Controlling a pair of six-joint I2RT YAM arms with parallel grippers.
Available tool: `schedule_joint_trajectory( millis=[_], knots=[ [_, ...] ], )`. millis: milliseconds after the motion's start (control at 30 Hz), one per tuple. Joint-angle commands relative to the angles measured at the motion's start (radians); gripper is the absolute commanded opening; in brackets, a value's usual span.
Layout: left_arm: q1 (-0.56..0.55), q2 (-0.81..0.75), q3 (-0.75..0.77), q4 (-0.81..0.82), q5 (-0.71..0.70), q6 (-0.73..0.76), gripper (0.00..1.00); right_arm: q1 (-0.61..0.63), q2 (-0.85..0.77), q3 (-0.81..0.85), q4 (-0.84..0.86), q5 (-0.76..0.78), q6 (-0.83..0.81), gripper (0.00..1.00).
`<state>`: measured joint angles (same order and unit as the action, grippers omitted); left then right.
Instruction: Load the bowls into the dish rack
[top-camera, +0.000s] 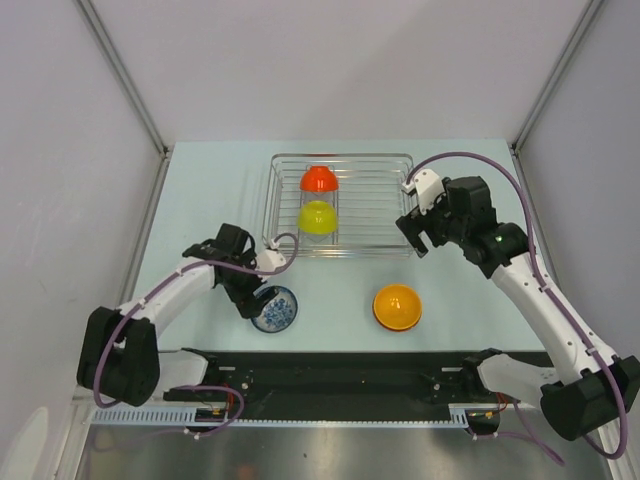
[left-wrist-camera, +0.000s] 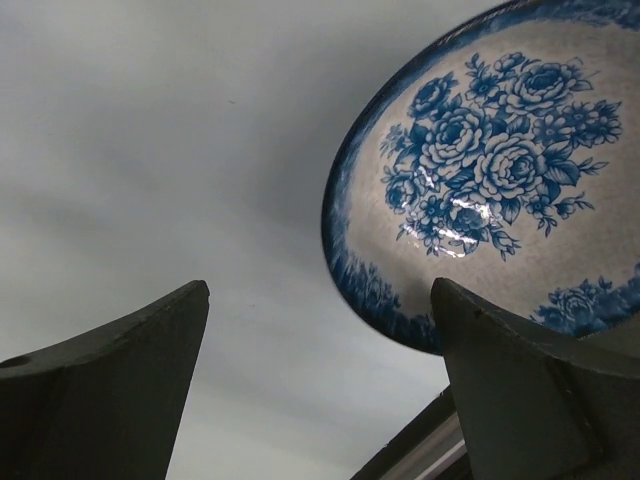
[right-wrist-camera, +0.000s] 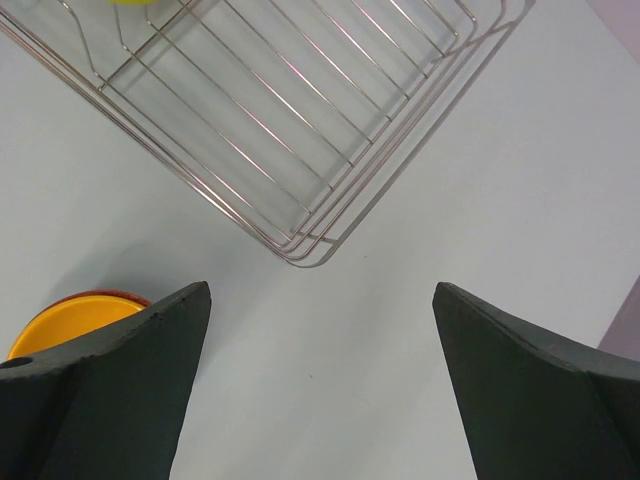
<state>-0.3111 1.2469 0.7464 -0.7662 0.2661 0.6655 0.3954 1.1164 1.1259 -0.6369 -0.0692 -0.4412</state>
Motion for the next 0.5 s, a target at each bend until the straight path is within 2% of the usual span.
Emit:
schedule_joint_trajectory(
  millis=[0,100,133,200,233,267,467],
  knots=[
    [0.003,0.051,-0.031,0.071,0.033,0.022,0.97,-0.016,-0.036,-0.008,-0.007,-0.021,0.006,1.0],
    [0.003,0.12,-0.033,0.094,0.044,0.02,0.76,-0.018,-0.036,-0.011,-0.012,-0.032,0.004,1.0],
    [0.003,0.147,-0.032,0.1,0.047,0.02,0.56,-0.018,-0.038,-0.011,-0.009,-0.034,0.004,1.0],
    [0.003,0.178,-0.028,0.113,0.056,0.017,0.33,-0.018,-0.036,-0.012,-0.009,-0.032,0.006,1.0],
    [0.003,0.199,-0.024,0.113,0.056,0.016,0.12,-0.018,-0.036,-0.014,-0.007,-0.032,0.006,1.0],
    [0.003,0.206,-0.022,0.114,0.059,0.014,0.01,-0.02,-0.04,-0.015,-0.006,-0.034,0.006,1.0],
    [0.003,0.181,-0.024,0.101,0.096,0.013,0.0,-0.023,-0.029,-0.023,0.014,-0.032,0.013,1.0]
  ],
)
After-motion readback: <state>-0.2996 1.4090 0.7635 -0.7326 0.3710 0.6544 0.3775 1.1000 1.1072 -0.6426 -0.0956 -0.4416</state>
